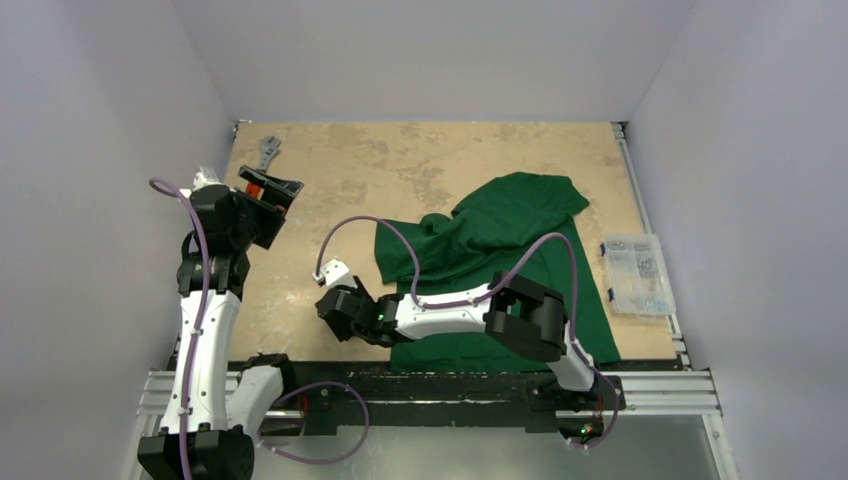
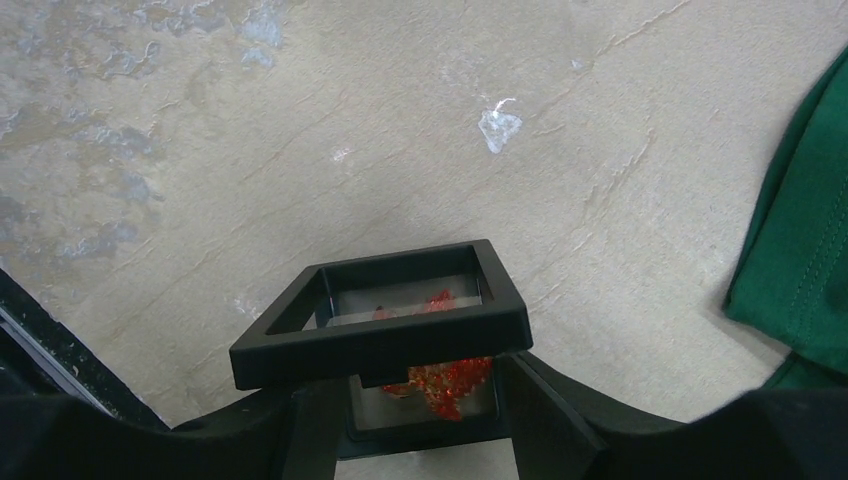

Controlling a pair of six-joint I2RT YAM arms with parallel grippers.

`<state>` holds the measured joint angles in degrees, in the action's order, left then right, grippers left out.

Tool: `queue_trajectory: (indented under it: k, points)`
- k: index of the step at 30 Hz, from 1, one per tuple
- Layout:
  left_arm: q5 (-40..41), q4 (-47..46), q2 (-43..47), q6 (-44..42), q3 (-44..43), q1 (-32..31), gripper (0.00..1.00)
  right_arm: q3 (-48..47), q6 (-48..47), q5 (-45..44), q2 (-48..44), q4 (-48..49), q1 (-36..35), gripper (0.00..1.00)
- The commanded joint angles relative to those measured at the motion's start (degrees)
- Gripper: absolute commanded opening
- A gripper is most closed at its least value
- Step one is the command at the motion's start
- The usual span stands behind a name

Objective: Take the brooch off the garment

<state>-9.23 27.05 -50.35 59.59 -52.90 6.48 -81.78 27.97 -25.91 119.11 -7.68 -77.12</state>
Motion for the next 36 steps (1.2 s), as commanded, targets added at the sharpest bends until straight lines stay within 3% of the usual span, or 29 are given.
queue_trajectory:
  k: [1,8,14,30,36]
  points:
    - [-0.71,-1.91,0.17,0.44,-1.63,0.47,1.0,-1.42,-0.54,-0.29,-1.24,2.15,0.13,0.62]
    - [-0.79,-1.82,-0.02,0.41,-1.81,0.49,1.0,-0.97,-0.63,0.15,-1.85,2.32,0.1,0.7]
    - [-0.57,-1.7,0.11,-0.03,-1.62,0.55,1.0,-0.22,-0.59,0.52,-3.76,2.17,0.09,0.83]
    - [-0.55,-0.58,-0.91,-2.77,-2.29,0.47,1.0,9.19,0.95,3.5,-13.62,0.26,0.13,0.85]
    - [-5.37,6.78,-5.57,-13.71,-8.72,0.51,1.0,14.1,-2.47,3.79,-20.02,1.4,0.6,0.87]
